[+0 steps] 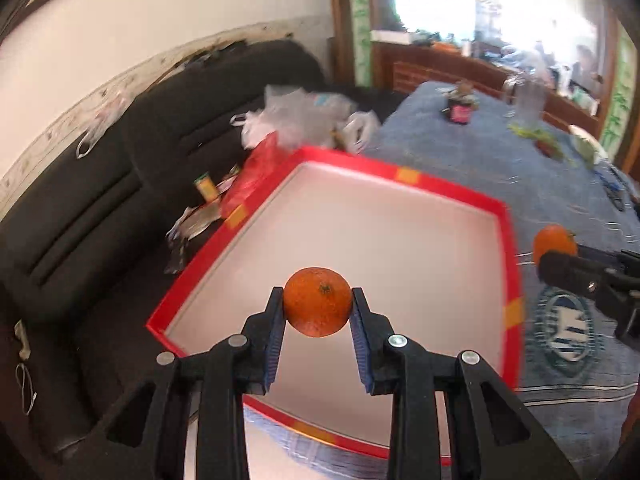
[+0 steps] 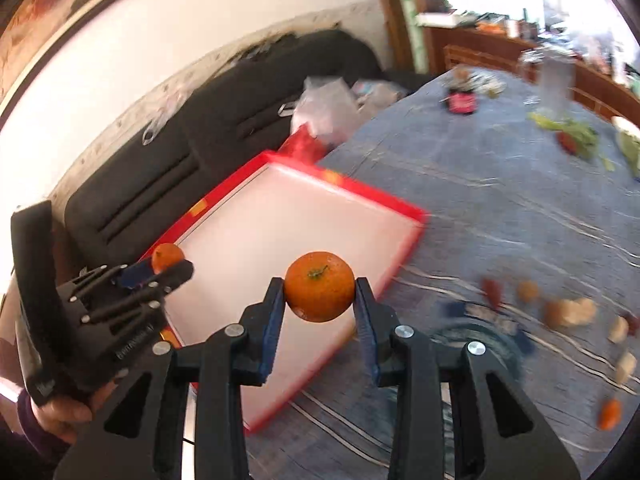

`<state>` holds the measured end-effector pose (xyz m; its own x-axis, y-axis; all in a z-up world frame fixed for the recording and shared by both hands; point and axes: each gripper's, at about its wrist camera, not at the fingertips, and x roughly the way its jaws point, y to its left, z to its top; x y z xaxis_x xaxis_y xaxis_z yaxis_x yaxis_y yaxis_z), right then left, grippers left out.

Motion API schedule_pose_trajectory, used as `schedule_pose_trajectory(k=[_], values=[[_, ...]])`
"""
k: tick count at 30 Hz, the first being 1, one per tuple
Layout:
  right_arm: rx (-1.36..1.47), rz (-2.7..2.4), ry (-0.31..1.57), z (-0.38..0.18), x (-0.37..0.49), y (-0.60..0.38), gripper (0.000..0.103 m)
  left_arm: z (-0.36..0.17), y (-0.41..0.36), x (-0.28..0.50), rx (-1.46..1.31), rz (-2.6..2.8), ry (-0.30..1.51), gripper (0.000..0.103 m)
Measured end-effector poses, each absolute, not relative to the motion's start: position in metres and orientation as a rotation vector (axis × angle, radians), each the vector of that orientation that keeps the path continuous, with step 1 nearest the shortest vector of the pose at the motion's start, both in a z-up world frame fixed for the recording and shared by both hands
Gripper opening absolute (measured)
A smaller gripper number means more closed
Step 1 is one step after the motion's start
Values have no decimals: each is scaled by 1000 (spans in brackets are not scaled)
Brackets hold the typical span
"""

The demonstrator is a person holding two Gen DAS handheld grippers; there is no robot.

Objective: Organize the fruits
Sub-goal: 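Carry both held oranges over the red-rimmed tray with both tools, then open both tools to drop the oranges into the tray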

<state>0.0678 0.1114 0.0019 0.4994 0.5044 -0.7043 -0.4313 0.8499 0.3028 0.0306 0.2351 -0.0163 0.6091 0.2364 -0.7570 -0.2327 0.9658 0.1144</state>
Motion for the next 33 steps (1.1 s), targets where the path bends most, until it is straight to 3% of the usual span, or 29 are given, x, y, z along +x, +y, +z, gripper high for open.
schedule_pose_trajectory(k=[9,11,13,16,19,21,33], values=[[38,554,1028,-39,84,152,38,-42,261,29,-13,351,966,32],[32,542,1054,-41,87,151,38,-44,263,29,-11,364,973,38],[49,550,1051,-38,85,146,38,-41,263,26,-14,375,969,54],[100,582,992,-21,77,130,38,-28,263,20,-25,379,923,69],[120,570,909,-1,66,106,50,-14,255,14,-42,366,882,78],[126,550,861,9,57,84,55,-5,244,11,-44,333,857,79],[242,234,821,-5,-1,-120,55,15,119,19,102,31,788,80]])
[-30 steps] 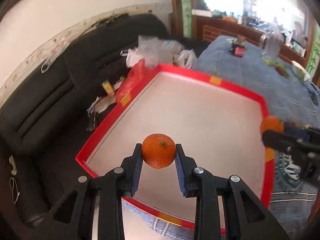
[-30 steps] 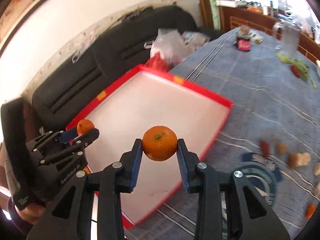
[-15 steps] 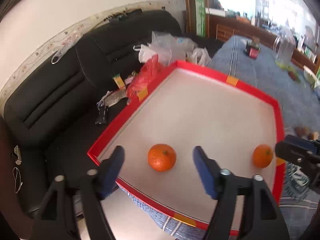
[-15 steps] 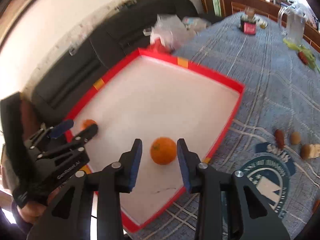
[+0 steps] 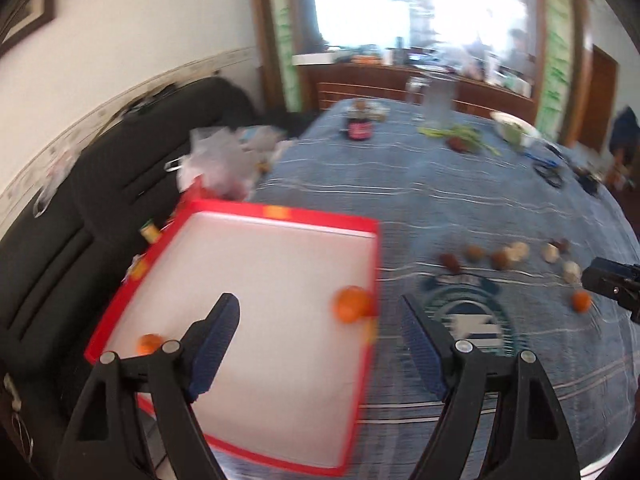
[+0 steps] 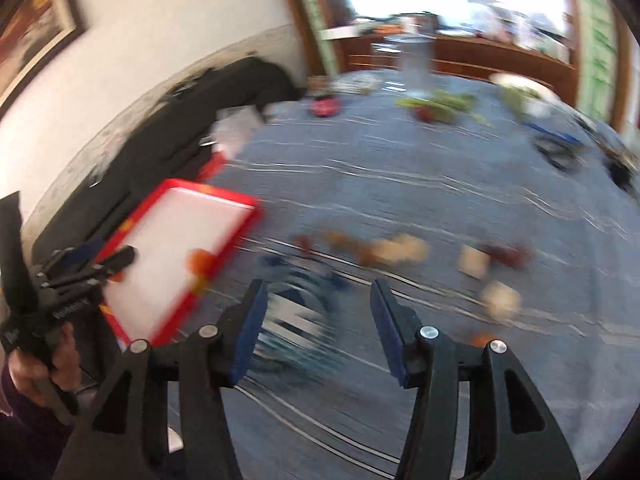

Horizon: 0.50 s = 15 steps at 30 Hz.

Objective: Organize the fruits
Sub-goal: 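Open both tools to drop the oranges into the tray, then grasp a red date with the left tool while the right tool grasps an orange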

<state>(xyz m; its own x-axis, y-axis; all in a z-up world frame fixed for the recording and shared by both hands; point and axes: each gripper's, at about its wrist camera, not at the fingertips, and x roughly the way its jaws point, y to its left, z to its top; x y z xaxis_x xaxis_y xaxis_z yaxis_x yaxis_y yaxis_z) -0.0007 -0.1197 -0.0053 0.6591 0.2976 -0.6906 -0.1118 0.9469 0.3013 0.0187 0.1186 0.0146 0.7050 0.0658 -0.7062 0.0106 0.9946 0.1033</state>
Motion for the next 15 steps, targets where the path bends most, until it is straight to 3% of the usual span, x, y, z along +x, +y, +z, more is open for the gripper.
schedule_pose_trajectory(k=[7,15], values=[[345,120,871,-49,-34,-189,55,-8,53,20,196,-122,836,80],[332,111,888,-64,-16,-182,54,-20,32,29,220,-155,866,80]])
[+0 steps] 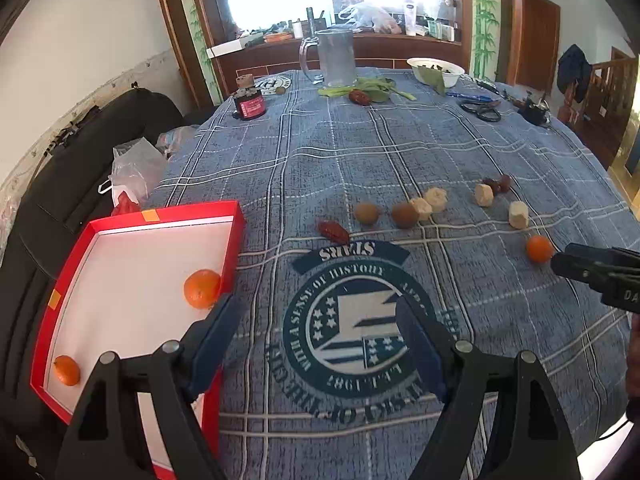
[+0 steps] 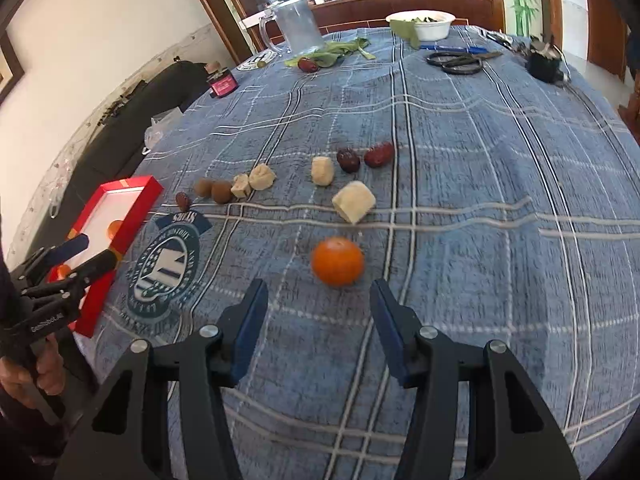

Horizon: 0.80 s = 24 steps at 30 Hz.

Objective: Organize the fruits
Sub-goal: 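Grasp a red date with the left tool while the right tool grasps an orange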

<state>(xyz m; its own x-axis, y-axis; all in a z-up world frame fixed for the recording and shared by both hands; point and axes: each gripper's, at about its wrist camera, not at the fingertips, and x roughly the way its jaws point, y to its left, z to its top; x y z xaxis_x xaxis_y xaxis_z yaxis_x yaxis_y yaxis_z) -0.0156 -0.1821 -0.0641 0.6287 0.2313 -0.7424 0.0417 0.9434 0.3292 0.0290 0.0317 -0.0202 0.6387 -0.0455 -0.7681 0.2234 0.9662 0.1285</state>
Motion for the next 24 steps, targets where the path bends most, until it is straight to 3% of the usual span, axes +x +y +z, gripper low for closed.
schedule_pose_trajectory(k=[4,12,17,19,24], values=[[291,75,914,-69,3,-178,53,-17,39,42,208,-135,870,80],[282,38,951,-83,10,-178,33,-31,36,77,169,-141,940,79],[368,83,919,-85,6,-189,33,-48,19,103,144,-173,1011,62],[399,100,898,-85,5,-192,33,-55,14,113,129,-178,1035,50],[427,123,868,-89,5,-196,33,-72,9,128,108,-186,1075,36]])
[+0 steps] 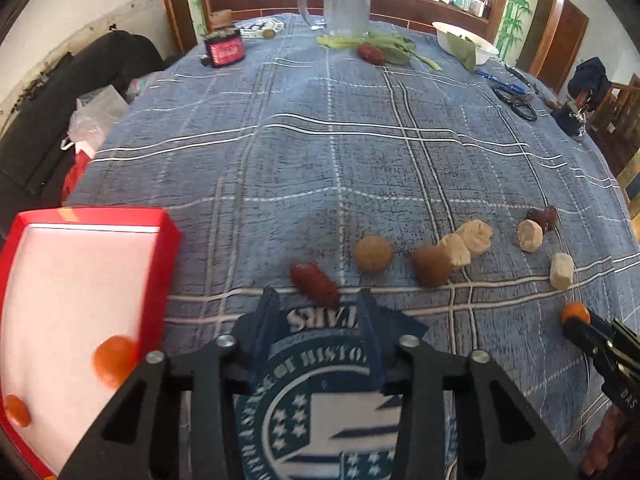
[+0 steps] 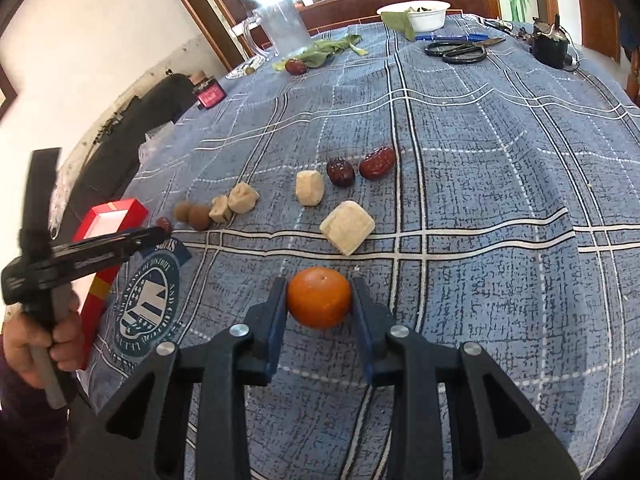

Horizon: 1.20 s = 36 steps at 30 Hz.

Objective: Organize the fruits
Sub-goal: 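Grasp a red date with the left tool while the right tool grasps an orange, then carry the date and the orange over the tray with both tools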

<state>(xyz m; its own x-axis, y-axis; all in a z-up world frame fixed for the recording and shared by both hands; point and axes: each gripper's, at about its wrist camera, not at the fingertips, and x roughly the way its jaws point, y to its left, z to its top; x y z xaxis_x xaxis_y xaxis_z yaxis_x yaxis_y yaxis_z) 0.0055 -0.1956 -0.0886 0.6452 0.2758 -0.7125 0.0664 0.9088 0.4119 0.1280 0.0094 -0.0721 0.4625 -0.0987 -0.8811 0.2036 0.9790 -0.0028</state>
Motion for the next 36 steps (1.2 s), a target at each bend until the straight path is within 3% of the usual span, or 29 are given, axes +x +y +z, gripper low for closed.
schedule_pose_trajectory(k=[6,7,14,21,27,36], values=[[440,141,870,-89,7,-195,33,-78,9,137,83,-196,1050,21],[439,141,871,-89,7,-196,33,-78,10,137,78,-202,1043,14],[436,123,854,-78,-1,-194,33,-66,12,125,50,-255,999,14],[378,143,807,-41,-5,-167,33,-7,35,74,42,-311,845,15],[319,237,786,-14,18,-104,33,22,101,42,32,-210,757,15],[207,452,824,2,67,36,33,6,203,40,-30,40,785,15]])
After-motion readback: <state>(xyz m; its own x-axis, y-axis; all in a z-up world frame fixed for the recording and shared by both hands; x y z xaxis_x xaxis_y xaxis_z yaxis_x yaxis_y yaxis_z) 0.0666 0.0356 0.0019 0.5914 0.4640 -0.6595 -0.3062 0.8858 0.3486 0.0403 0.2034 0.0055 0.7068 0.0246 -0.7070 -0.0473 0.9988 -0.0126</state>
